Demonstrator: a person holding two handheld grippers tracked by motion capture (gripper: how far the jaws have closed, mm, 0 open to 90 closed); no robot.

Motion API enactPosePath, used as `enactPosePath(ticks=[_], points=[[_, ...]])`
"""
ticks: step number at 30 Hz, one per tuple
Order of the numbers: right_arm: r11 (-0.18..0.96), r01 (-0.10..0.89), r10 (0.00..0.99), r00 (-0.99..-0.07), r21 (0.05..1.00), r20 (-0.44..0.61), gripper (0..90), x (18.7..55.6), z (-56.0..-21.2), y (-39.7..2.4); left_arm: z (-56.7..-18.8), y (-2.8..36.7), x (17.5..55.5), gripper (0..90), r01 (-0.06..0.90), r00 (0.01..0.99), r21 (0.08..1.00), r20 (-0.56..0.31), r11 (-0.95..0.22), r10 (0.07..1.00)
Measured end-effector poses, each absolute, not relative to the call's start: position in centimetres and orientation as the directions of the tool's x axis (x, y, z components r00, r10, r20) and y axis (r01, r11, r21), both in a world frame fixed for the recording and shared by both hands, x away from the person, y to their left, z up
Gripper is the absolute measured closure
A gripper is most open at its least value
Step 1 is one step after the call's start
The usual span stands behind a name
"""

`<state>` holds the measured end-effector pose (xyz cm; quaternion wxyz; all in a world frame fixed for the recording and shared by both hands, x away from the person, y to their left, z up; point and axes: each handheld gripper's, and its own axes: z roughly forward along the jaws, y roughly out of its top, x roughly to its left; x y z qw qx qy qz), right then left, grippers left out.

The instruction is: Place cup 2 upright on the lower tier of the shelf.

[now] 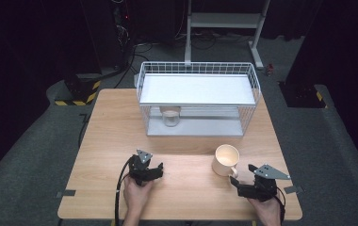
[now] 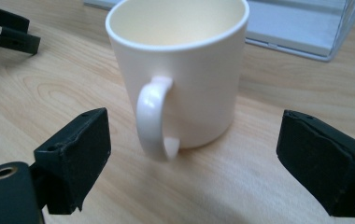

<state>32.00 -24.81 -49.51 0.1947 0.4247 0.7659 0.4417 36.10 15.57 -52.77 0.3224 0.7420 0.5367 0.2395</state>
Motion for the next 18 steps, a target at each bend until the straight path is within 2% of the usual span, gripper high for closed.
enactPosePath(ticks=[18], points=[[0.276,0.457,0.819,-0.573,0.846,0.043,9.3,34.5,-48.5,-22.5,-52.8,15.6,36.1,18.9,0.642,0.309,0.736,0.010,-0.216,0.951]])
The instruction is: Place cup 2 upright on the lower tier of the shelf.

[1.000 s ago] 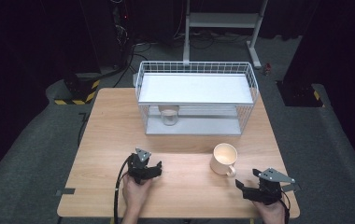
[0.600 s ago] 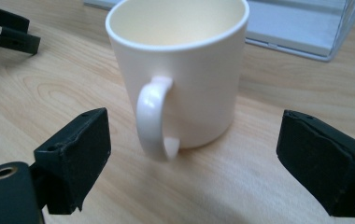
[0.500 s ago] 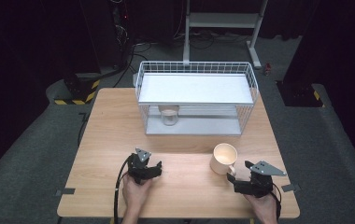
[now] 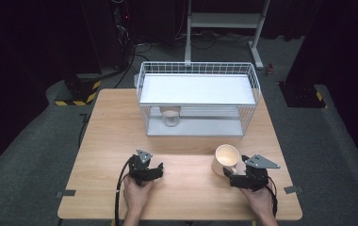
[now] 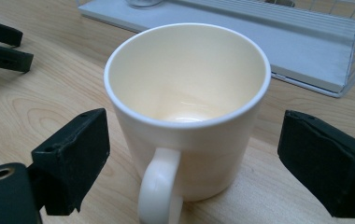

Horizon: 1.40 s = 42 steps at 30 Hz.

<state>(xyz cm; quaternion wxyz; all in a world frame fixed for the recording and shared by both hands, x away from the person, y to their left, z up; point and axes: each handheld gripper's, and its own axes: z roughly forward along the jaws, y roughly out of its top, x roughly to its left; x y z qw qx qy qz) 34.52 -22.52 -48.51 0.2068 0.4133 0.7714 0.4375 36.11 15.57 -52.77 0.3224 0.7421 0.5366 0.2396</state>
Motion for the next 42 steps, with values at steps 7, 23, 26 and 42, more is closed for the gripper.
enactPosePath(ticks=[7,23,26,42], points=[[0.286,0.448,0.817,-0.575,0.847,0.028,9.0,35.3,-48.0,-21.8,-52.8,15.6,36.1,18.9,0.642,0.309,0.736,0.010,-0.216,0.951],[0.301,0.453,0.816,-0.578,0.839,0.019,8.9,36.5,-48.2,-20.5,-52.8,15.6,36.1,18.9,0.642,0.309,0.736,0.010,-0.216,0.951],[0.302,0.454,0.816,-0.577,0.838,0.019,8.8,36.7,-48.3,-20.4,-52.8,15.6,36.1,18.9,0.642,0.309,0.736,0.010,-0.216,0.951],[0.333,0.453,0.809,-0.588,0.827,-0.003,9.2,37.3,-48.5,-20.0,-52.8,15.6,36.1,18.9,0.642,0.309,0.736,0.009,-0.216,0.951]])
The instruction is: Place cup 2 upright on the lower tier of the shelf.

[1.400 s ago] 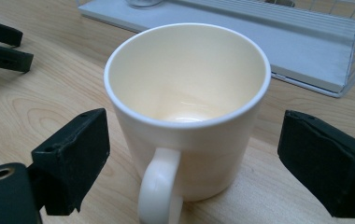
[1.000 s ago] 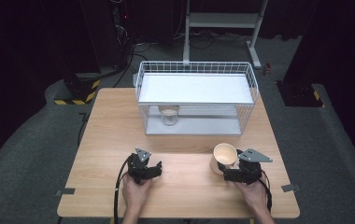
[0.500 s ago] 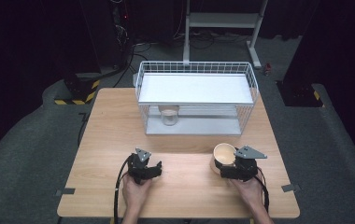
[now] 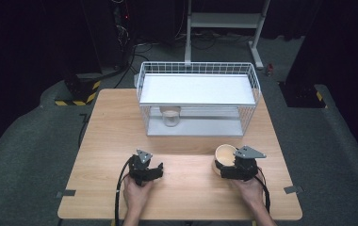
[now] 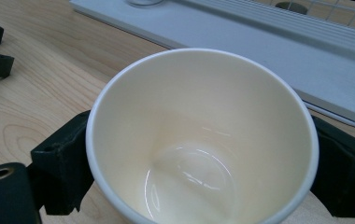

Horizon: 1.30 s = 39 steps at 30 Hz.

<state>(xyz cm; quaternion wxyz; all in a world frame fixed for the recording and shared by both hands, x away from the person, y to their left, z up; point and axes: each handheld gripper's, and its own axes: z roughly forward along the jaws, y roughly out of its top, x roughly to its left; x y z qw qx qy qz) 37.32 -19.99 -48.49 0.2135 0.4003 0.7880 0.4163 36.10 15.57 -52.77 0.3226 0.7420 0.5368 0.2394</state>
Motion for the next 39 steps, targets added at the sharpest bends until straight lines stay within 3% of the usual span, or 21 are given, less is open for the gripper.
enactPosePath(ticks=[39], points=[[0.337,0.464,0.799,-0.601,0.819,0.012,9.6,37.75,-47.82,-20.16,-52.77,15.55,36.10,18.9,0.643,0.307,0.736,0.007,-0.213,0.952]])
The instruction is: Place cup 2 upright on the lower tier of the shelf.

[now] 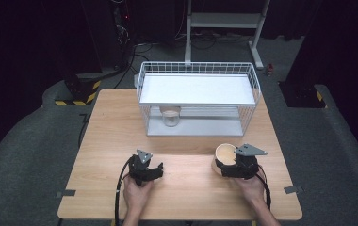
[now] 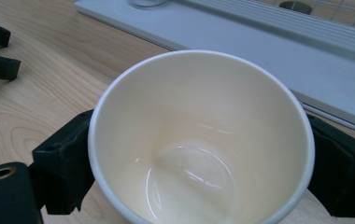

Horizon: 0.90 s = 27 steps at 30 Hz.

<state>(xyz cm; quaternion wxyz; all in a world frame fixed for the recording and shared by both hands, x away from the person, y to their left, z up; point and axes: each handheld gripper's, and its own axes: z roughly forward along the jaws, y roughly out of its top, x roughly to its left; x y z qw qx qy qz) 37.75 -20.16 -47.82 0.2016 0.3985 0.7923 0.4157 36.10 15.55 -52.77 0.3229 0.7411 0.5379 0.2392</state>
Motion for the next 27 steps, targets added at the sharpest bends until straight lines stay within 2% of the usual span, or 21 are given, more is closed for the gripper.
enactPosePath(ticks=[27], points=[[0.329,0.474,0.794,-0.607,0.817,0.033,9.6,39.8,-45.2,-20.9,-52.8,15.6,36.1,19.1,0.643,0.306,0.736,0.006,-0.211,0.952]])
